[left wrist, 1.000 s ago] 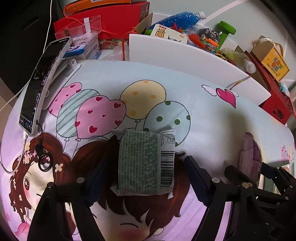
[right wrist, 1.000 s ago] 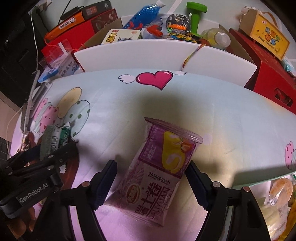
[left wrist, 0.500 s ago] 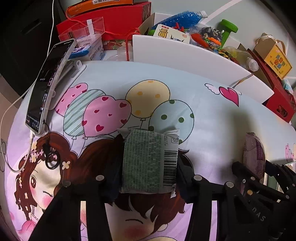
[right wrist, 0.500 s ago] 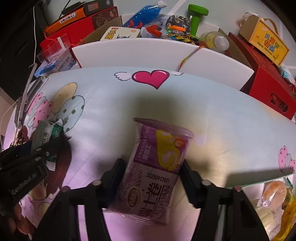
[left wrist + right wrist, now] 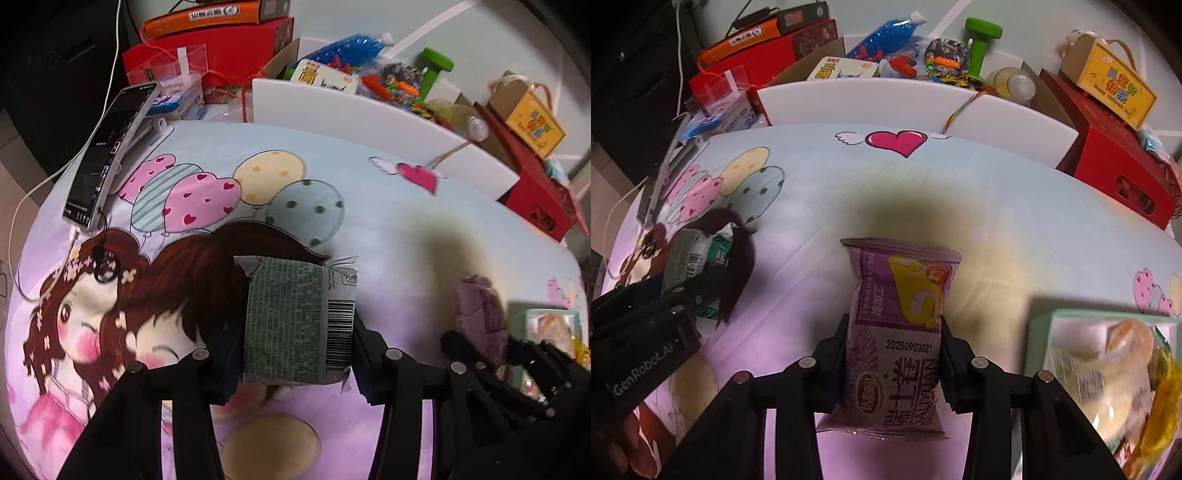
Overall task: Organize snacks
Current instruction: 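Carry the green packet and pink packet over the white tray and lower them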
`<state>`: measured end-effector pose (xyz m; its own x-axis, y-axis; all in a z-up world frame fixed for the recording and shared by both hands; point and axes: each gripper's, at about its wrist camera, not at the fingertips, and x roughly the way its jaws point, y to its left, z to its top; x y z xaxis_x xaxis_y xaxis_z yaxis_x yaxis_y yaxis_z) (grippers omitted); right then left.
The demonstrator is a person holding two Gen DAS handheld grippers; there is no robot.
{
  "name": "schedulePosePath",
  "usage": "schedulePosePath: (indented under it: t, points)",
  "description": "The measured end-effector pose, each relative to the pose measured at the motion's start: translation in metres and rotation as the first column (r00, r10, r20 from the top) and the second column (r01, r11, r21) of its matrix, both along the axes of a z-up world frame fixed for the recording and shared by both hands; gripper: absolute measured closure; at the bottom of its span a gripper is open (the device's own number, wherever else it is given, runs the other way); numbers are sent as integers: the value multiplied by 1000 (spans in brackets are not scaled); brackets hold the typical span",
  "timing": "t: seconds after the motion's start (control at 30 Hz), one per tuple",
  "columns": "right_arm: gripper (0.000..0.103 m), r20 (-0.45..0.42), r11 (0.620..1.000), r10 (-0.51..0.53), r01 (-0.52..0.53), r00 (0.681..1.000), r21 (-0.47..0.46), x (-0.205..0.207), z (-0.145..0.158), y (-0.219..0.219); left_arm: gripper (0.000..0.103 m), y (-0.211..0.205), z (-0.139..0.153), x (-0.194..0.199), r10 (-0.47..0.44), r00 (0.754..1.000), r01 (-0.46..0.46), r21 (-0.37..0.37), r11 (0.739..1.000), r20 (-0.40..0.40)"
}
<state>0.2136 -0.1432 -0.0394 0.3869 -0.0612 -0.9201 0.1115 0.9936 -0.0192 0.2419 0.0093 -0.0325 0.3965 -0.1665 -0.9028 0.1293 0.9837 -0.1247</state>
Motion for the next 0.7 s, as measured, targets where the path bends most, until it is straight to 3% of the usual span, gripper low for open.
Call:
schedulePosePath:
  t: [0.33, 0.7]
  points:
    - [60, 79, 1000, -17, 18, 997, -6, -55, 26, 0, 52, 3, 30, -44, 55, 997, -51, -68, 996, 62]
    - [60, 147, 998, -57, 56, 987, 11, -113, 46, -5, 52, 2, 41, -96, 86, 991, -77, -84, 993, 105]
